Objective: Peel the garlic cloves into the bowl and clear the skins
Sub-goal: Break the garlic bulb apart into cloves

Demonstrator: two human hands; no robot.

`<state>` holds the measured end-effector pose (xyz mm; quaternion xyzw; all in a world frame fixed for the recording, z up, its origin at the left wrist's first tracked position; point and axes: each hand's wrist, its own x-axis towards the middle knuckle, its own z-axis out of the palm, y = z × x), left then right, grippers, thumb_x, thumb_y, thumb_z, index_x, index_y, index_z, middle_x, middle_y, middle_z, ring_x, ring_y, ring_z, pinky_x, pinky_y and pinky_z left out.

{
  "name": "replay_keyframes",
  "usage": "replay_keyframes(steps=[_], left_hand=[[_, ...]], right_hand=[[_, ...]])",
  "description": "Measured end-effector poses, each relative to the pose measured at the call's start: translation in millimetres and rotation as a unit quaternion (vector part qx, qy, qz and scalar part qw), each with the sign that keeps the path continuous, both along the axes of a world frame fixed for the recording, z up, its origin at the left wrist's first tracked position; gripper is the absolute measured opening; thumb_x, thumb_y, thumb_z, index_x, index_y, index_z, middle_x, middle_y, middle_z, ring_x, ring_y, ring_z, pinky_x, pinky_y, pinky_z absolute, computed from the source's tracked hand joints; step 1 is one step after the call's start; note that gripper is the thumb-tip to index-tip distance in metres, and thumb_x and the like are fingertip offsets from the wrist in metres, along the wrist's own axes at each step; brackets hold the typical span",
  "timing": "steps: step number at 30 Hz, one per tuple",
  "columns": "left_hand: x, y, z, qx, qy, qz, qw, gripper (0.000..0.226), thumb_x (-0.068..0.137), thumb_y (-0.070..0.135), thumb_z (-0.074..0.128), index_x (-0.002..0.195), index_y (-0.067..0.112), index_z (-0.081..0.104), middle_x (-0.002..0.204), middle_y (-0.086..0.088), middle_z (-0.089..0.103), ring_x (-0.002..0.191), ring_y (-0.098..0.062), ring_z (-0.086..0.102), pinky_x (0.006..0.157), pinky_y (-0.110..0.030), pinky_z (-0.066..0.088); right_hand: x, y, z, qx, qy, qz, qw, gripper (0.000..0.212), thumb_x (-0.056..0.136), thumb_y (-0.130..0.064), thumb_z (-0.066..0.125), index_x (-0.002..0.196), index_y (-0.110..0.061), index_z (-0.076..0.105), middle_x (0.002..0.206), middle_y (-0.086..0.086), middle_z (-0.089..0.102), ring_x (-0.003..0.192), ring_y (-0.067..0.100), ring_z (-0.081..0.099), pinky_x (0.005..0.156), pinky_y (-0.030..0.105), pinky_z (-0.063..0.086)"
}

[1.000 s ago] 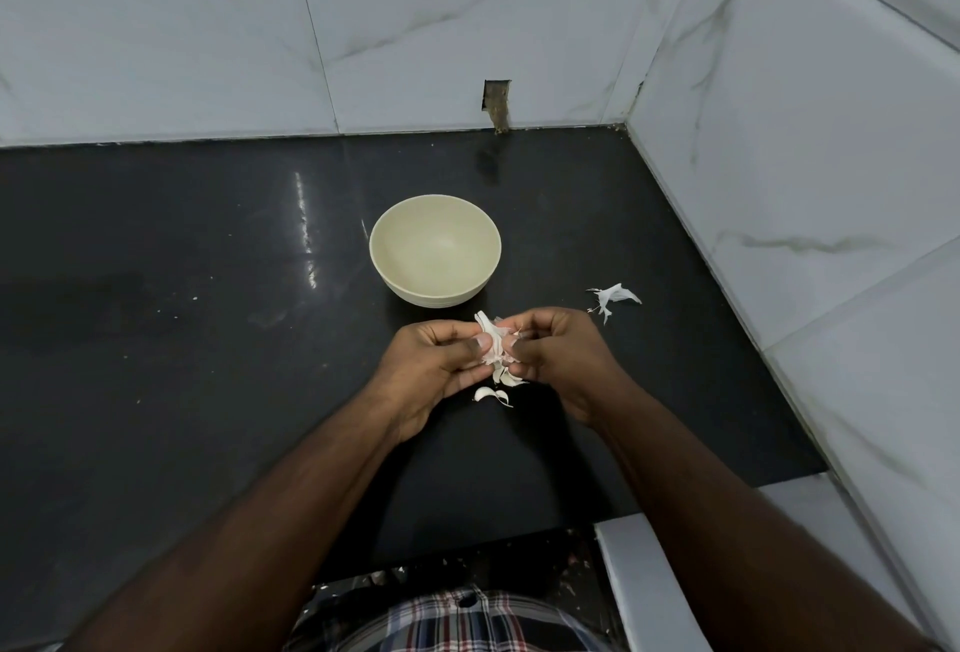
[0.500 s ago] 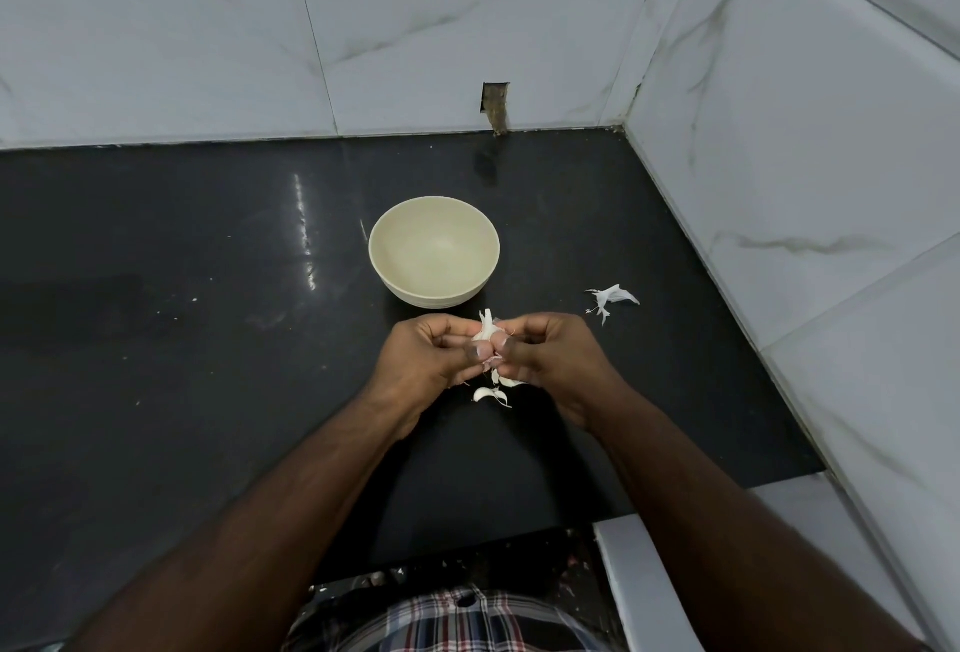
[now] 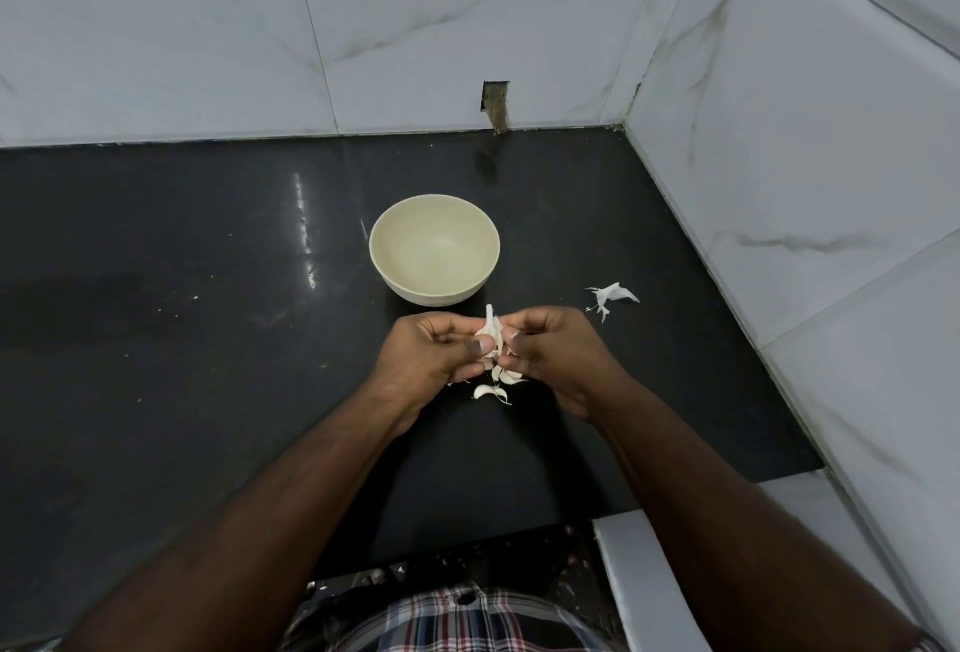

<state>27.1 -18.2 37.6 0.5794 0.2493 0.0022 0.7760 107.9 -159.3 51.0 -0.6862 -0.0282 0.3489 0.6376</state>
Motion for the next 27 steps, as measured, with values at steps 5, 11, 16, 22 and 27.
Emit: replay_keyframes(steps=[5, 11, 16, 22, 27], left_hand=[[-1.6, -0.4, -1.2, 0.003, -0.003, -0.009, 1.0, 0.022, 0.086, -0.003, 0.073, 0.107, -0.001, 0.073, 0.086, -0.013, 0.075, 0.079, -0.018, 0.075, 0.068, -0.022, 0.058], [-3.9, 0.0, -1.1, 0.0, -0.001, -0.005, 1.0, 0.024, 0.081, -0.005, 0.076, 0.105, -0.006, 0.071, 0.083, -0.012, 0.075, 0.076, -0.021, 0.075, 0.068, -0.025, 0.061], [-4.4, -2.4, -4.9, 0.005, 0.004, 0.002, 1.0, 0.025, 0.081, -0.003, 0.077, 0.105, -0.005, 0.072, 0.085, -0.015, 0.075, 0.076, -0.02, 0.074, 0.071, -0.026, 0.062], [-4.0, -4.7, -7.9, 0.007, 0.01, 0.017, 1.0, 0.021, 0.082, -0.004, 0.076, 0.102, -0.002, 0.074, 0.085, -0.014, 0.075, 0.077, -0.019, 0.074, 0.071, -0.026, 0.061], [-1.8, -7.9, -7.6, 0.009, 0.009, 0.03, 0.999, 0.02, 0.082, -0.005, 0.075, 0.102, -0.003, 0.072, 0.082, -0.014, 0.075, 0.074, -0.019, 0.074, 0.067, -0.024, 0.061]], right_hand=[[-1.9, -1.5, 3.3, 0.008, 0.015, -0.005, 1.0, 0.017, 0.087, -0.001, 0.073, 0.101, 0.007, 0.067, 0.089, 0.012, 0.067, 0.078, 0.018, 0.068, 0.068, 0.023, 0.059], [-4.5, -1.2, 6.8, -0.015, 0.002, -0.006, 1.0, 0.013, 0.088, 0.01, 0.066, 0.1, 0.013, 0.064, 0.085, 0.013, 0.065, 0.068, 0.017, 0.069, 0.063, 0.023, 0.06], [-5.6, 0.9, 5.9, -0.037, -0.002, -0.018, 0.999, 0.015, 0.088, 0.013, 0.064, 0.103, 0.011, 0.063, 0.083, 0.015, 0.064, 0.067, 0.018, 0.068, 0.061, 0.023, 0.06], [-3.8, 4.9, 5.1, -0.062, -0.021, -0.004, 0.998, 0.008, 0.089, 0.012, 0.063, 0.097, 0.009, 0.064, 0.091, 0.019, 0.065, 0.074, 0.022, 0.067, 0.063, 0.023, 0.06], [-0.4, 6.3, 6.2, -0.076, -0.027, 0.009, 0.997, 0.009, 0.091, 0.01, 0.059, 0.09, 0.004, 0.066, 0.085, 0.017, 0.068, 0.073, 0.021, 0.068, 0.067, 0.027, 0.061]])
